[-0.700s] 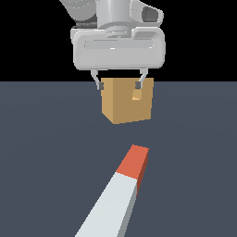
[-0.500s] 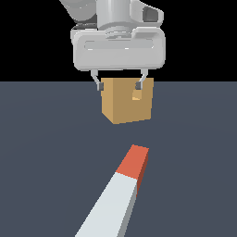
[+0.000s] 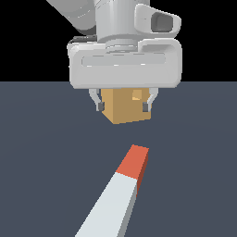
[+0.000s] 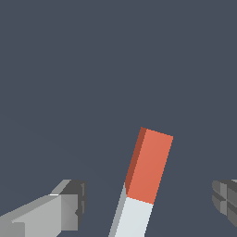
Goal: Insert the peg into the horizontal hole in a box.
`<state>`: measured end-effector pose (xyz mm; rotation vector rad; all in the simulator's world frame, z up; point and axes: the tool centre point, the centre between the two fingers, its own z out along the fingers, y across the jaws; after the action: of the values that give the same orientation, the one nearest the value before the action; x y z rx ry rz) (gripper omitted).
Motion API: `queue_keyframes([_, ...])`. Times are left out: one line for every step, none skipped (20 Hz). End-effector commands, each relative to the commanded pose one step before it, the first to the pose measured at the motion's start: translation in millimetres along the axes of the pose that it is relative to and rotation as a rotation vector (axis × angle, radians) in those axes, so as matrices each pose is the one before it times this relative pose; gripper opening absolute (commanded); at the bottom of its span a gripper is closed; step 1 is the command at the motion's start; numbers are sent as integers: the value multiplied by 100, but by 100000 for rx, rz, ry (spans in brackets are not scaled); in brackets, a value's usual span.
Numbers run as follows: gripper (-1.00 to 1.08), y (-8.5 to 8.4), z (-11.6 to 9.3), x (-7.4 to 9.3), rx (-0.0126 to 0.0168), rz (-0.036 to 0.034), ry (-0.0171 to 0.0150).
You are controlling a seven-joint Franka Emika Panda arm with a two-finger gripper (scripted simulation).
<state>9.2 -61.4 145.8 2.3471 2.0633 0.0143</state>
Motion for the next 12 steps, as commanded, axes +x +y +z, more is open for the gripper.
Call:
queue_keyframes([100, 270, 1876, -3066, 496, 7092, -183])
queue_keyframes([100, 155, 787, -1258, 178, 2987, -22])
queue_keyframes([100, 144, 731, -1167, 169, 2779, -8])
queue_keyframes([100, 133, 675, -1075, 159, 2568, 4])
queue_keyframes([100, 122, 618, -982, 148, 2352, 10])
queue_keyframes([100, 111, 560, -890, 135, 2134, 14])
queue_keyframes([100, 100, 501, -795, 122, 1909, 17])
queue_keyframes([100, 88, 441, -699, 110, 1683, 20])
queue_keyframes([100, 76, 381, -601, 97, 1453, 24])
queue_keyframes([100, 63, 321, -505, 85, 1225, 29])
queue_keyframes([100, 49, 260, -406, 73, 993, 35])
queue_keyframes([100, 36, 200, -307, 62, 761, 40])
